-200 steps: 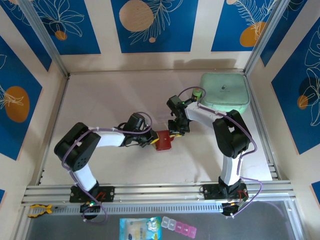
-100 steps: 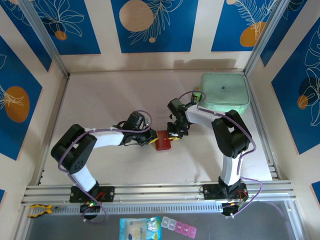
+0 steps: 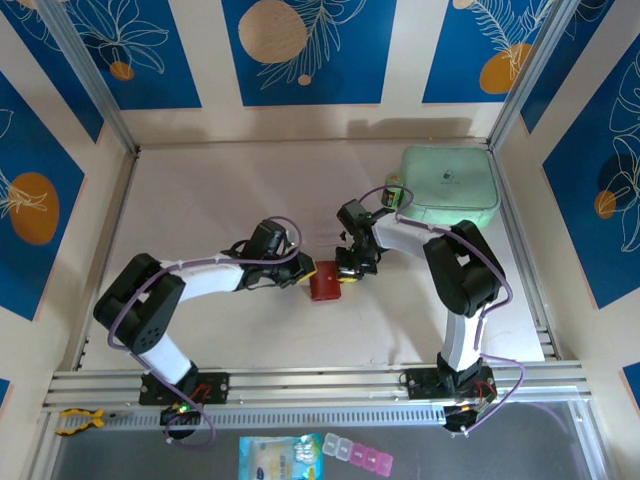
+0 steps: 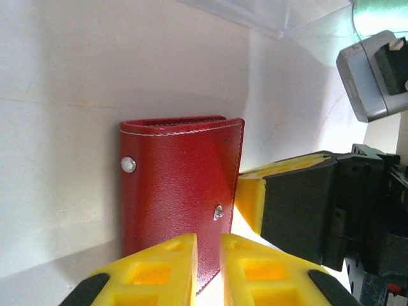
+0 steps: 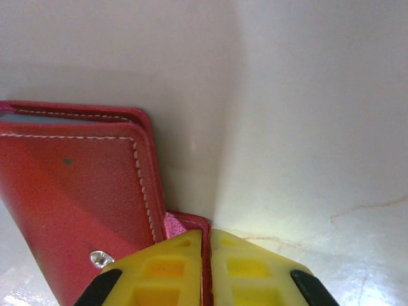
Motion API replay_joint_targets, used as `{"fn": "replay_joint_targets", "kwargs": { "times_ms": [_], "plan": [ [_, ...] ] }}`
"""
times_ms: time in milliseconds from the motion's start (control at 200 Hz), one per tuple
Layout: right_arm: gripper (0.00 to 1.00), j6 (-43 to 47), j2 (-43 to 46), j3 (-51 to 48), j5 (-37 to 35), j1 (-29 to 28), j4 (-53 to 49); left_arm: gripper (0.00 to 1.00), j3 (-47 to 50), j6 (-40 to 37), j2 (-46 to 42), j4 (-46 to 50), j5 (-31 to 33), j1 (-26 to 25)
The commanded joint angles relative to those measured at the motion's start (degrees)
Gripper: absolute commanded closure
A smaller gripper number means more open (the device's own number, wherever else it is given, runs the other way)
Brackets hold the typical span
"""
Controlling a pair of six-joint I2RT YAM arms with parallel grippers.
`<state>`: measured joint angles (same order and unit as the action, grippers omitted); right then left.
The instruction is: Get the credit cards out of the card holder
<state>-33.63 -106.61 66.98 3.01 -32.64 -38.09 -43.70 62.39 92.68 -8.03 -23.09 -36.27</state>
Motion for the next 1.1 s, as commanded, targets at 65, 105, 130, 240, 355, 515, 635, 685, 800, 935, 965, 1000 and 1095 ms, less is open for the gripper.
{"fn": "replay_joint_targets", "kwargs": {
  "times_ms": [65,105,130,240,355,515,635,685,800,935,965,1000,1095],
  "plan": [
    [0.93,1.09,4.24,0.41,-0.72,0.12,-2.87,0.8,0.99,-2.36,-2.45,0.15,0.95,1.81],
    [0.93,1.55,4.54,0.82,-0.55,0.15,-3.46,0.79,1.12,-2.61,-2.82,0.54,0.94,2.16],
    [0.93,1.86,4.73,1.17,-0.45,0.2,-3.89,0.79,1.24,-2.83,-3.01,0.77,0.94,2.39],
    [0.94,2.8,5.65,2.62,-0.53,-0.04,-5.85,0.77,1.82,-3.71,-4.46,1.82,1.01,3.57],
    [0.94,3.41,6.65,4.22,-0.65,-0.2,-7.72,0.75,2.78,-4.55,-6.45,3.31,1.72,4.66],
    [0.94,3.73,7.86,6.35,-0.55,-1.21,-9.66,0.75,2.96,-6.23,-8.19,5.35,1.74,5.87],
    [0.94,3.35,7.41,8.82,-0.02,-2.6,-10.72,0.74,2.79,-7.34,-9.6,7.27,2.0,6.3],
    [0.94,3.22,6.9,10.23,-0.32,-3.32,-11.32,0.74,2.75,-7.83,-10.11,7.99,2.09,6.52],
    [0.94,2.14,6.04,12.43,-1.03,-4.97,-11.84,0.74,2.92,-8.7,-11.04,9.36,2.73,6.81],
    [0.94,0.7,4.94,14.79,-0.2,-7.11,-11.45,0.74,2.92,-9.76,-11.99,11.14,3.23,6.89],
    [0.94,0.52,4.7,15.39,-0.11,-7.57,-11.41,0.74,2.92,-9.92,-12.24,11.36,3.28,6.92],
    [0.94,0.25,4.41,15.94,-0.02,-7.99,-11.39,0.73,2.92,-10.23,-12.35,11.66,3.17,6.92],
    [0.94,-0.38,3.69,17.13,0.39,-8.66,-11.18,0.73,2.36,-11.44,-12.33,13.66,3.1,6.92]
  ]
}}
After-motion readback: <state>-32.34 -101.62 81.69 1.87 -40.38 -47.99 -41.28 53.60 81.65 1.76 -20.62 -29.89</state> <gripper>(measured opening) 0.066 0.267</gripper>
